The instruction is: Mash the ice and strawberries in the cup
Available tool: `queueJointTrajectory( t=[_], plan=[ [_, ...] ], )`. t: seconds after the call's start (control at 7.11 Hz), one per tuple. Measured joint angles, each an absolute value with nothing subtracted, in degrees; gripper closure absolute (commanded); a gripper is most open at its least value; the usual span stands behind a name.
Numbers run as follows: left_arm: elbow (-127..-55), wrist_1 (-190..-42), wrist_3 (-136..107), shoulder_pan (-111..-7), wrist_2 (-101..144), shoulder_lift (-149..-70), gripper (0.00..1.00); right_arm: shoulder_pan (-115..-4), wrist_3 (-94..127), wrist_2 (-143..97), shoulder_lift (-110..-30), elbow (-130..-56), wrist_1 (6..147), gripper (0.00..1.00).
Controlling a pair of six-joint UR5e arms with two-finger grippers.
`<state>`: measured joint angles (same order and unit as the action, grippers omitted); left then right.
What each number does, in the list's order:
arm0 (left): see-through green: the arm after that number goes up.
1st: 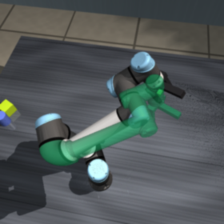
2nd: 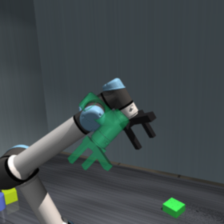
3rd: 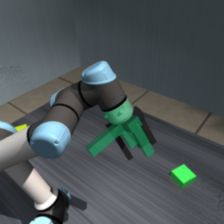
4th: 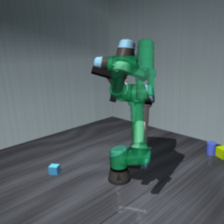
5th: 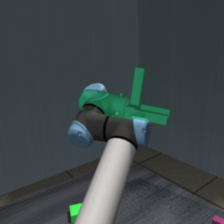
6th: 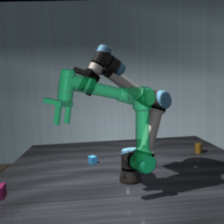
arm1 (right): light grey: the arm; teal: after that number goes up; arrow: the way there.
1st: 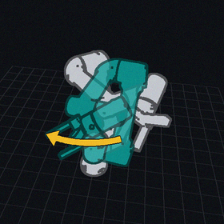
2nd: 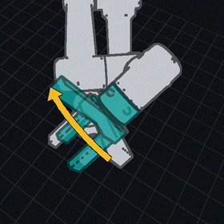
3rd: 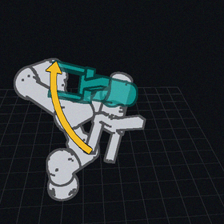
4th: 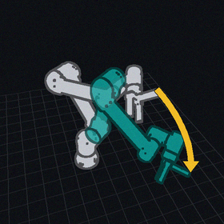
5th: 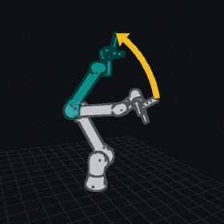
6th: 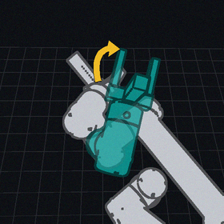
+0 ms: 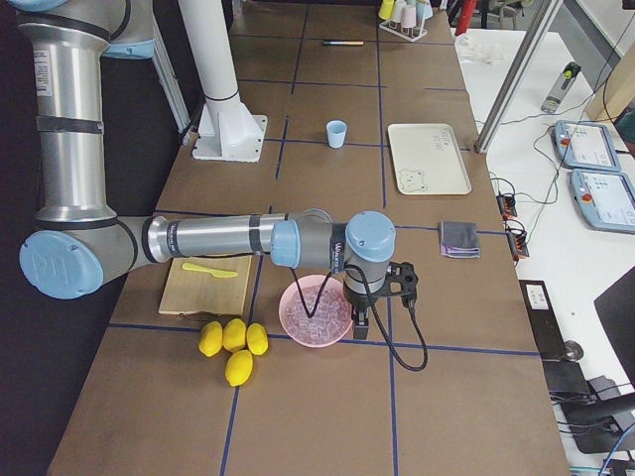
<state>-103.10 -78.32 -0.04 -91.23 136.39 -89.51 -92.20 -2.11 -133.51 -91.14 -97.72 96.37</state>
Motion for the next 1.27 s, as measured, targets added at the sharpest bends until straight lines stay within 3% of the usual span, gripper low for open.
queueJointTrajectory(
  t=[1.27],
  plan=[
    [-103.2,-77.0,0.3,-89.8,136.1,-86.6,0.00,-92.1,-1.9,-133.8,-91.3,-97.9,96.1,0.00]
  ],
)
